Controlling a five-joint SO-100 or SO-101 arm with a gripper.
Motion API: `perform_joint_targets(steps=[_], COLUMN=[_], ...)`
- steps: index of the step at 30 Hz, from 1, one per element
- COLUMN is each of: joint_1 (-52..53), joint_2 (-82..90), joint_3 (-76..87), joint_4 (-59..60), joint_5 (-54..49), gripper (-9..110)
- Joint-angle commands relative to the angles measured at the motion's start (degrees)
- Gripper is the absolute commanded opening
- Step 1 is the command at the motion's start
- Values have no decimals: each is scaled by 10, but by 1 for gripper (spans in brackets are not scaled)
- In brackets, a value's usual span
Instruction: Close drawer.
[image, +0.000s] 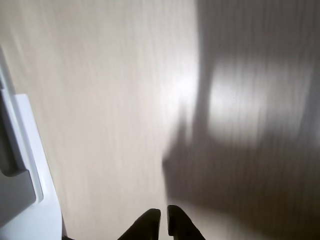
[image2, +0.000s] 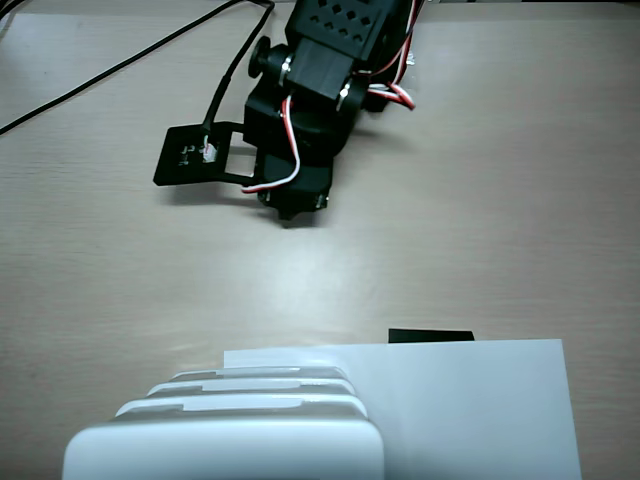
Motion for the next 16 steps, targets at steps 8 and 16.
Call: perform_joint_targets(steps=[8,16], joint_1=[-2,-15], joint_2=[31,31], joint_3=[16,13], joint_4=[-4,-3], joint_5=[-17,-11], gripper=[0,0])
